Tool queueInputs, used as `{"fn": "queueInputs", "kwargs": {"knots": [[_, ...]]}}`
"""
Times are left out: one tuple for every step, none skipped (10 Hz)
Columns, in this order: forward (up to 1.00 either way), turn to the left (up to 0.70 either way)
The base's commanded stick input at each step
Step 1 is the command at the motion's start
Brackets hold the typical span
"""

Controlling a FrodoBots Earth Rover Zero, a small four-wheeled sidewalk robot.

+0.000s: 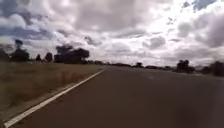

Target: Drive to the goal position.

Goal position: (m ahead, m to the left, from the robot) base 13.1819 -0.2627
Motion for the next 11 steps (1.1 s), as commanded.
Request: {"fn": "queueInputs", "kwargs": {"knots": [[0.70, 0.00], [0.70, 0.00], [0.70, 0.00], [0.70, -0.01], [0.70, -0.05], [0.70, -0.08], [0.70, -0.04], [0.70, 0.00], [0.70, 0.00], [0.70, 0.00], [0.70, 0.00]]}}
